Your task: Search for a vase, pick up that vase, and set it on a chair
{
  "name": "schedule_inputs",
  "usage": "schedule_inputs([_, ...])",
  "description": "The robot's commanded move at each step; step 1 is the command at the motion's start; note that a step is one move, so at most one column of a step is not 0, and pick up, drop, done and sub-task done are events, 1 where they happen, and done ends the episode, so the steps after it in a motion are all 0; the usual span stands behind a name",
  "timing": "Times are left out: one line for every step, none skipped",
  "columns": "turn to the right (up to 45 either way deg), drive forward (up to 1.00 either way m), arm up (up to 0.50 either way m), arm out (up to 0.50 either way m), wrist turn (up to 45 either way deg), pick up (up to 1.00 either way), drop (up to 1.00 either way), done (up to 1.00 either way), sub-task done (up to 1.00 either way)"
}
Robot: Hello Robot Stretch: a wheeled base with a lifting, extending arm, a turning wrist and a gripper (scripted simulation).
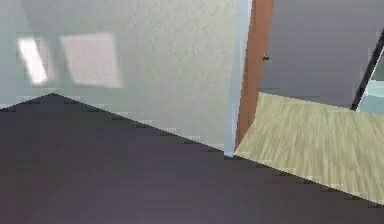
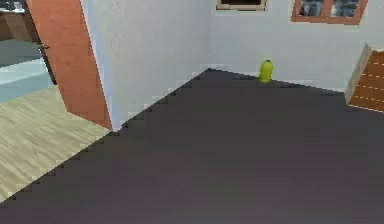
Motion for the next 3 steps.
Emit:
schedule_inputs([45.0, 0.00, 0.00, 0.00, 0.0, 0.00, 0.00, 0.00, 0.00])
schedule_inputs([45.0, 0.00, 0.00, 0.00, 0.0, 0.00, 0.00, 0.00, 0.00])
schedule_inputs([39.0, 0.00, 0.00, 0.00, 0.0, 0.00, 0.00, 0.00, 0.00])
